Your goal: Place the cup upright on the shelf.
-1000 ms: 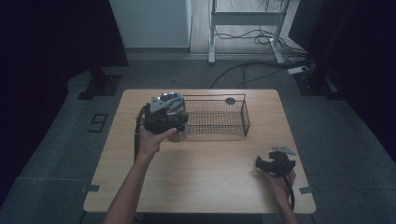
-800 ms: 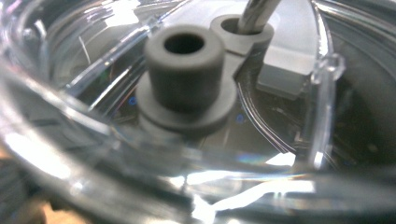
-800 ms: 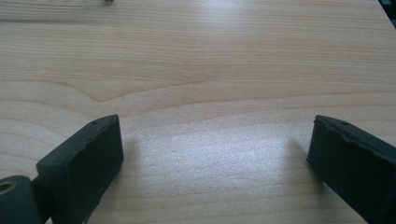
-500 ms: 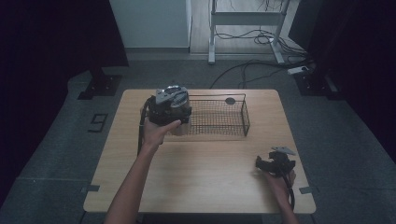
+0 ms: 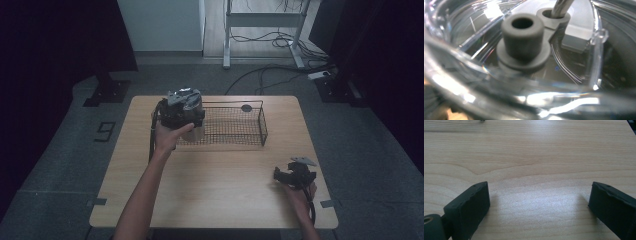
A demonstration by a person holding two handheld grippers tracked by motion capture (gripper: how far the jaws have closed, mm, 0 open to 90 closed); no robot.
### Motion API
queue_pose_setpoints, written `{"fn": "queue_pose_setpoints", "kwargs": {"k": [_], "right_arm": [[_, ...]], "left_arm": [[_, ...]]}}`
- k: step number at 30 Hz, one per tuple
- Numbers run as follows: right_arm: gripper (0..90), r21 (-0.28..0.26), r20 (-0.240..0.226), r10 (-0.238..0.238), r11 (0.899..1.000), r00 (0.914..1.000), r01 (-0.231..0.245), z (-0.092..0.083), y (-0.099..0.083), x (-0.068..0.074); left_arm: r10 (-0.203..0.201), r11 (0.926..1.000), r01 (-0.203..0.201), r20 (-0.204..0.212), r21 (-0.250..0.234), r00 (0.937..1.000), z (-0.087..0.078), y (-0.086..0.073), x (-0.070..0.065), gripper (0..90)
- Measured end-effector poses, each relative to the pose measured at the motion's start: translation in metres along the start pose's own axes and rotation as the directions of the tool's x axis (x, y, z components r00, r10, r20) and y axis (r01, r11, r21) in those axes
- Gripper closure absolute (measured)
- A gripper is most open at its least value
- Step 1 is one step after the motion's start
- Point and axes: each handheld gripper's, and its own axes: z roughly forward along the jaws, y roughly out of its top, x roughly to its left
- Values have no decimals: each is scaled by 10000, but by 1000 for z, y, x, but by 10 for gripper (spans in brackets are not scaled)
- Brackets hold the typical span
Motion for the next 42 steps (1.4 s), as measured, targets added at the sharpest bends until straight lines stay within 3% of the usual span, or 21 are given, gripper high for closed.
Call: {"fn": "queue_pose_setpoints", "kwargs": {"k": [19,26,36,42], "right_arm": [[34,-23,-15,-17,10000,10000,17,0,0,0],[34,6,-16,-17,10000,10000,17,0,0,0],[34,-7,-17,-4,10000,10000,4,0,0,0],[35,5,-19,-4,10000,10000,4,0,0,0]], "left_arm": [[-429,9990,433,-396,98,9983,33,6,14,37],[-397,9988,415,-598,276,9974,52,10,18,37],[-453,9978,489,-797,449,9958,74,4,20,37],[-730,9954,782,-901,558,9932,83,2,25,37]]}}
